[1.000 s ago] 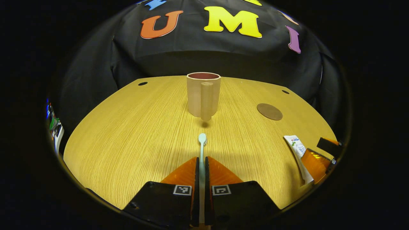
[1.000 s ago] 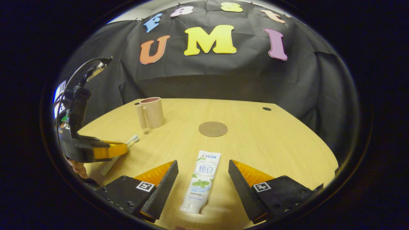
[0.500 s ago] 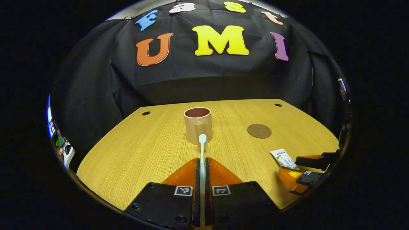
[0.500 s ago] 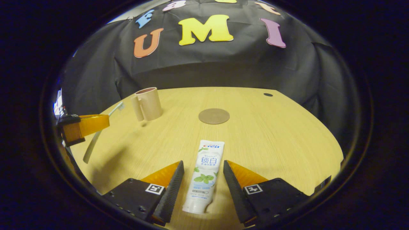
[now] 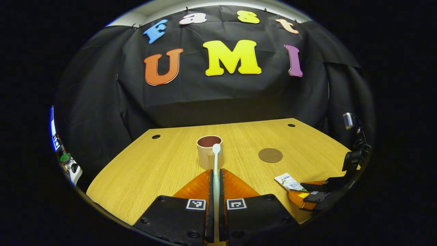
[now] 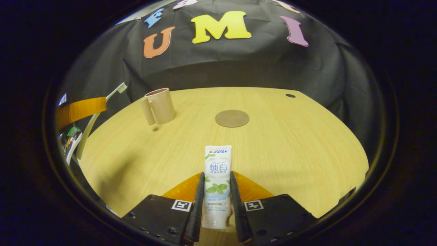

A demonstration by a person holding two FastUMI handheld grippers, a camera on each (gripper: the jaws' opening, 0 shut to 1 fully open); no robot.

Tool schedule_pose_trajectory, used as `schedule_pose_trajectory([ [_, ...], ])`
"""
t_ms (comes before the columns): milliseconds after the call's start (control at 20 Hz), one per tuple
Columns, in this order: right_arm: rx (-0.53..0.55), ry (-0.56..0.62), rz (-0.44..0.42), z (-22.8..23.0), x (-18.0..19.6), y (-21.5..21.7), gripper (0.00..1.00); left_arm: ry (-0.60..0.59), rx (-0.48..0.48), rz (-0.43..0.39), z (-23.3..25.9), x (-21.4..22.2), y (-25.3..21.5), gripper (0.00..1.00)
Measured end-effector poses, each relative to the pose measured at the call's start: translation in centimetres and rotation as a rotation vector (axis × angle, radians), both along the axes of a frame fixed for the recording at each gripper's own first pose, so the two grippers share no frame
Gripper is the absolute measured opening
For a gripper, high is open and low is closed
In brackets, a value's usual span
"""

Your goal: Put the toothbrush and toothpaste on the desktop into the cup, then pick up the cup and place it on the coaster on the desktop.

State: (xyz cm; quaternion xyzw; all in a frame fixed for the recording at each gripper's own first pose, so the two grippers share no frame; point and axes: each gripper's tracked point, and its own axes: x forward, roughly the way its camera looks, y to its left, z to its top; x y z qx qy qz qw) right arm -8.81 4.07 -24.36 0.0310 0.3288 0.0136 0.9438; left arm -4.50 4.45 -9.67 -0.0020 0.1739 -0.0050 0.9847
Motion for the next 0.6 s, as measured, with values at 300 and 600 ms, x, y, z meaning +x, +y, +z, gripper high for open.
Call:
schedule_pose_trajectory([
  [300, 0.001, -0.041, 0.027, 1.0, 0.9, 0.1, 0.33, -0.026, 0.026, 0.012, 0.3, 2.4, 1.4, 0.08],
  [600, 0.026, -0.109, 0.037, 3.5, 3.2, 0.0, 0.33, -0.047, 0.027, 0.004, 1.0, 6.6, 1.7, 0.08],
])
